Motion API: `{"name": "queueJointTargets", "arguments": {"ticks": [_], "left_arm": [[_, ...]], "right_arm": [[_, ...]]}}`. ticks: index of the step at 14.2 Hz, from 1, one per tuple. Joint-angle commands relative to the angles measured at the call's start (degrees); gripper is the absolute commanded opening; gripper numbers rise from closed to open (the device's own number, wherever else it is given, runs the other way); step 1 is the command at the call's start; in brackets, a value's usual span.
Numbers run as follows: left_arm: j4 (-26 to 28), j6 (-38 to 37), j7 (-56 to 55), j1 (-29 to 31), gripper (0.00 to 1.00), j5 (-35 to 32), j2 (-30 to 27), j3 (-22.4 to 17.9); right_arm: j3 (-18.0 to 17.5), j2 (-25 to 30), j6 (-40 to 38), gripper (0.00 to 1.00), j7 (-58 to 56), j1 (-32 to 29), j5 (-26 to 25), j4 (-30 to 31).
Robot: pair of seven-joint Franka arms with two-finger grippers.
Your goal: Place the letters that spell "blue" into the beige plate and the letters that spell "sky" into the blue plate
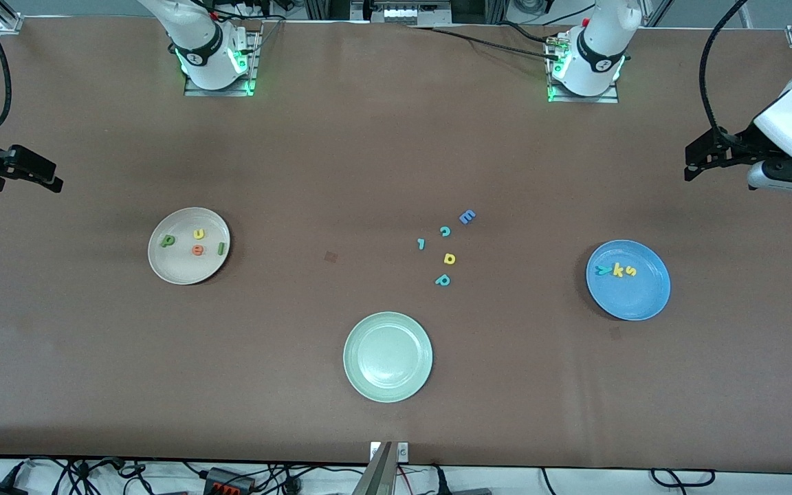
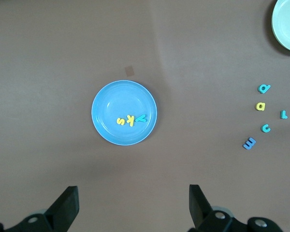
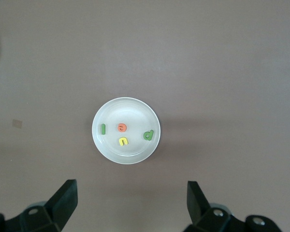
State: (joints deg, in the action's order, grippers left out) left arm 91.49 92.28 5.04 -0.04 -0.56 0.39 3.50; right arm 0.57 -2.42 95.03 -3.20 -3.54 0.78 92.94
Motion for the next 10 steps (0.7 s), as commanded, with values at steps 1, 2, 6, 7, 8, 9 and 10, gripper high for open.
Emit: {"name": "queueJointTargets", "arguments": {"ticks": [1, 2, 6, 7, 8, 9, 10], "left_arm": [[-1.58, -0.96, 0.14, 0.22, 1.00, 1.08, 0.67, -0.16], [-1.49, -0.96, 0.14, 0.22, 1.00, 1.08, 0.67, -0.16], [-1.58, -0.96, 0.14, 0.22, 1.00, 1.08, 0.67, -0.16], [-1.58, -0.96, 0.14, 0.22, 1.00, 1.17, 0.67, -0.16], [-1.58, -0.96, 0.14, 0.22, 1.00, 1.08, 0.67, -0.16], [-1.58, -0.96, 0.14, 0.22, 1.00, 1.08, 0.67, -0.16], [-1.58, -0.96, 0.14, 0.22, 1.00, 1.08, 0.67, -0.16]], "right_arm": [[-0.74, 0.57, -0.90, 1.00, -0.23, -0.50, -0.34, 0.49], [-0.74, 0.66, -1.07, 1.00, -0.23, -0.41, -0.34, 0.49], [-0.74, 0.22, -1.42, 1.00, -0.23, -0.33, -0.69, 0.66], [-0.74, 0.31, -1.43, 1.00, -0.41, -0.33, -0.69, 0.66], [-0.74, 0.48, -1.43, 1.00, -0.50, -0.33, -0.87, 0.66], [-0.74, 0.49, -1.51, 1.00, -0.32, -0.33, -0.87, 0.66], [-0.74, 0.49, -1.34, 1.00, -0.23, -0.41, -0.87, 0.66]]}}
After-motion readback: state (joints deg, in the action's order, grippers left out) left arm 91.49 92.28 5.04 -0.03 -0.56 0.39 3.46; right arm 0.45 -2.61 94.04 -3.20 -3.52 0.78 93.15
